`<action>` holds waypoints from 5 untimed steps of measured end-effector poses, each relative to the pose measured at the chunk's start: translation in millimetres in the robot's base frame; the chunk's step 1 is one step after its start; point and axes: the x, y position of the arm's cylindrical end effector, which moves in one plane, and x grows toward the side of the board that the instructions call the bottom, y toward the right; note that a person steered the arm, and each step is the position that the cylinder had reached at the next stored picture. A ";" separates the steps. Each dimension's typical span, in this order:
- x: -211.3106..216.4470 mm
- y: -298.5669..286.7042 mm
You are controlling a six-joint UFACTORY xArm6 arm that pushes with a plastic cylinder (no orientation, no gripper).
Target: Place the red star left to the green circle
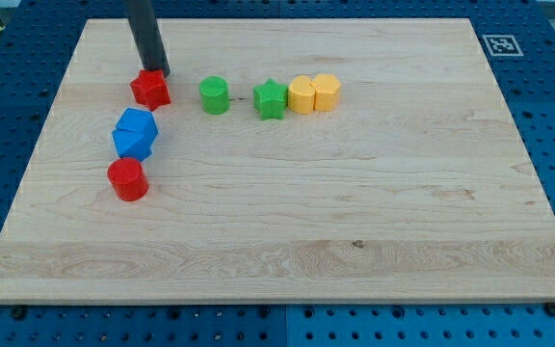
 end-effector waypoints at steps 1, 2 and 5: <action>-0.1 10.7; 0.3 19.3; 23.5 -18.4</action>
